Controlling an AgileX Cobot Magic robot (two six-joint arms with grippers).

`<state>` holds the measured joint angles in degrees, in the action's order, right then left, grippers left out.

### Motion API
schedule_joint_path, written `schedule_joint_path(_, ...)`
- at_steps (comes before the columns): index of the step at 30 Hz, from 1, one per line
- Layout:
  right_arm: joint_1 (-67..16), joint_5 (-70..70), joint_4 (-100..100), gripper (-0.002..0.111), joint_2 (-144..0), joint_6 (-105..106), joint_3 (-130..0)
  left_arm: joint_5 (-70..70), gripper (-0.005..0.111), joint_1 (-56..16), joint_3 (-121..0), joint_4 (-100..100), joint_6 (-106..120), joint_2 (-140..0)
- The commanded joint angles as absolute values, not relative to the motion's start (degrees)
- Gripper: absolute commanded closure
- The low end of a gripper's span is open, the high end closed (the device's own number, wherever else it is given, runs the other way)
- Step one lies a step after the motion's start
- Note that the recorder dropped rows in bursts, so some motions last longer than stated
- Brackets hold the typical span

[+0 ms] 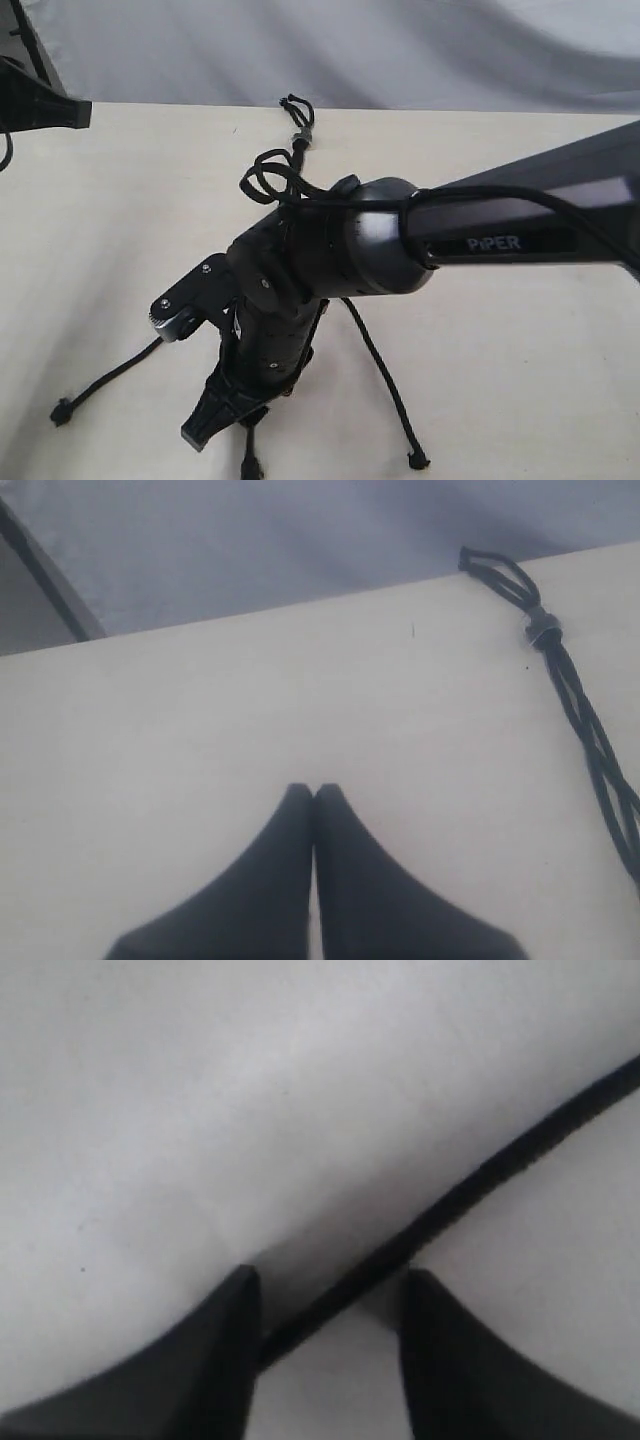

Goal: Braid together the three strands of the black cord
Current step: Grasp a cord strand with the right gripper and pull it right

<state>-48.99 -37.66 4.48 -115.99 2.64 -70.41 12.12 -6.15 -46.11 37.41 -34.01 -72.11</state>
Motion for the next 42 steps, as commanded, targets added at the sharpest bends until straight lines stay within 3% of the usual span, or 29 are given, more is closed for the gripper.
schedule_joint_path(1, -49.04, -38.55, 0.0, 0.108, -115.6, 2.05, -70.69, 11.76, 0.107, -6.0, -45.71, 37.22, -34.43, -71.64)
schedule_joint_path(7, -43.46, -45.16, -19.75, 0.108, -108.87, 0.82, -73.84, 11.88, 0.107, -6.0, -45.77, 37.22, -34.43, -71.64)
schedule_joint_path(11, -34.43, -44.94, -20.84, 0.108, -111.84, 0.82, -73.84, 11.65, 0.107, -6.0, -45.77, 37.22, -34.43, -72.54)
schedule_joint_path(15, -30.79, -44.53, -19.46, 0.108, -116.46, 0.0, -73.84, 10.93, 0.107, -6.0, -45.77, 37.22, -34.43, -72.9)
schedule_joint_path(25, -33.69, -48.68, -10.12, 0.108, -120.02, 3.29, -73.84, 10.6, 0.107, -6.0, -45.77, 37.22, -34.43, -72.9)
schedule_joint_path(32, -44.42, -51.31, 4.85, 0.108, -118.93, 18.85, -73.84, 10.57, 0.107, -6.0, -45.77, 37.11, -34.43, -72.9)
schedule_joint_path(36, -49.0, -51.12, 0.83, 0.108, -114.17, 19.76, -73.89, 10.57, 0.107, -6.0, -45.77, 37.11, -34.43, -72.9)
schedule_joint_path(42, -45.86, -49.39, -6.34, 0.108, -105.36, 14.22, -73.89, 10.57, 0.107, -6.0, -45.77, 37.11, -34.43, -72.9)
